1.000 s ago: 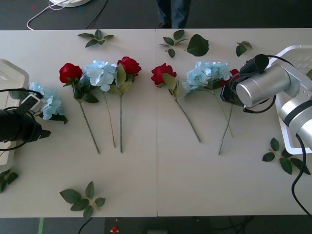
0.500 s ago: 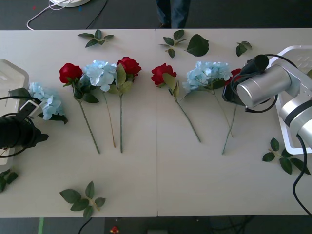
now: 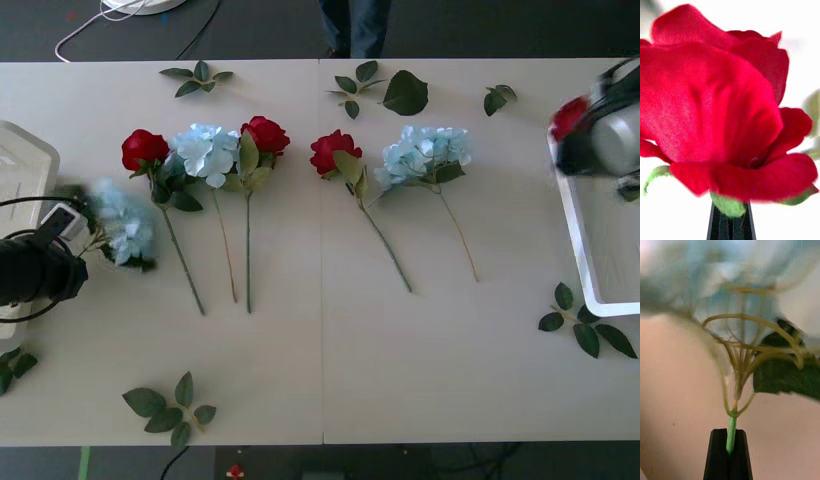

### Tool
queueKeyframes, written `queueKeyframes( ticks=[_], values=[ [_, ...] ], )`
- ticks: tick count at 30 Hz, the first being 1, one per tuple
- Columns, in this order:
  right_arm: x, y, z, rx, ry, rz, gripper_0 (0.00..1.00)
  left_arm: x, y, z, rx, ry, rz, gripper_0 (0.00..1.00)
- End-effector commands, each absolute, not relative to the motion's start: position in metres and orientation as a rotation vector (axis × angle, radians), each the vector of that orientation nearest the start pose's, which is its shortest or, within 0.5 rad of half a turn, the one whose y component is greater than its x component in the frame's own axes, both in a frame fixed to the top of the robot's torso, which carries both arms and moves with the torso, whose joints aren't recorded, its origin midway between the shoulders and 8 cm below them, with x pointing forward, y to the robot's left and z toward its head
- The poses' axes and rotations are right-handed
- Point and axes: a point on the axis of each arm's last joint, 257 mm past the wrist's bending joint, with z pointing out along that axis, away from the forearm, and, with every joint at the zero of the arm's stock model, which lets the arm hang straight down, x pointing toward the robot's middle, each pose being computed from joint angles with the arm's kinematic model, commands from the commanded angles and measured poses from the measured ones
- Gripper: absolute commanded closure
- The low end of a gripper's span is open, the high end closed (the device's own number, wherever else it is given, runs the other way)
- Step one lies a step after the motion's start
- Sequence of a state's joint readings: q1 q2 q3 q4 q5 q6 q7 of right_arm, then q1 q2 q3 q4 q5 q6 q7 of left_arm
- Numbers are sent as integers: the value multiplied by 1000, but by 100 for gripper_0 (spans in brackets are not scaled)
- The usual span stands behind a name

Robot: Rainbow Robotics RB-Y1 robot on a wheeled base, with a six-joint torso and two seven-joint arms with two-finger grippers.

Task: Place the red flowers into the right box and the blue flowers into the left box. If a person shows an open palm, hand one flower to the person first, then continue sorting.

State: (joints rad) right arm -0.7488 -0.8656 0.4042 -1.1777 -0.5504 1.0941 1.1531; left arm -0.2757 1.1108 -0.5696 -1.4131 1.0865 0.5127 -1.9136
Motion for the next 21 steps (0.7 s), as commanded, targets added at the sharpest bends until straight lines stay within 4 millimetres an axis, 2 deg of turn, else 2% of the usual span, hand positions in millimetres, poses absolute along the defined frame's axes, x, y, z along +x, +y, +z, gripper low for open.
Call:
queueKeyframes(
  ticks=[1,4,5,6,12,13,17,21],
  values=[
    [616,-506,-85,94,2243,-524,100,506,387,-301,762,2206,125,100],
    [611,-543,-54,35,2188,-673,100,521,377,-265,740,2146,108,100],
    [611,-547,-51,22,2181,-691,100,523,375,-259,737,2140,106,100],
    [611,-558,-45,2,2166,-724,100,528,374,-244,725,2126,100,100],
    [606,-614,-40,-45,2120,-878,100,539,368,-178,604,2105,35,100],
    [605,-624,-42,-34,2113,-886,100,540,372,-166,575,2107,33,100],
    [604,-642,-54,-58,2111,-944,100,538,395,-127,518,2122,51,100],
    [598,-654,-64,-53,2124,-973,100,525,425,-101,434,2182,59,100]
  ],
)
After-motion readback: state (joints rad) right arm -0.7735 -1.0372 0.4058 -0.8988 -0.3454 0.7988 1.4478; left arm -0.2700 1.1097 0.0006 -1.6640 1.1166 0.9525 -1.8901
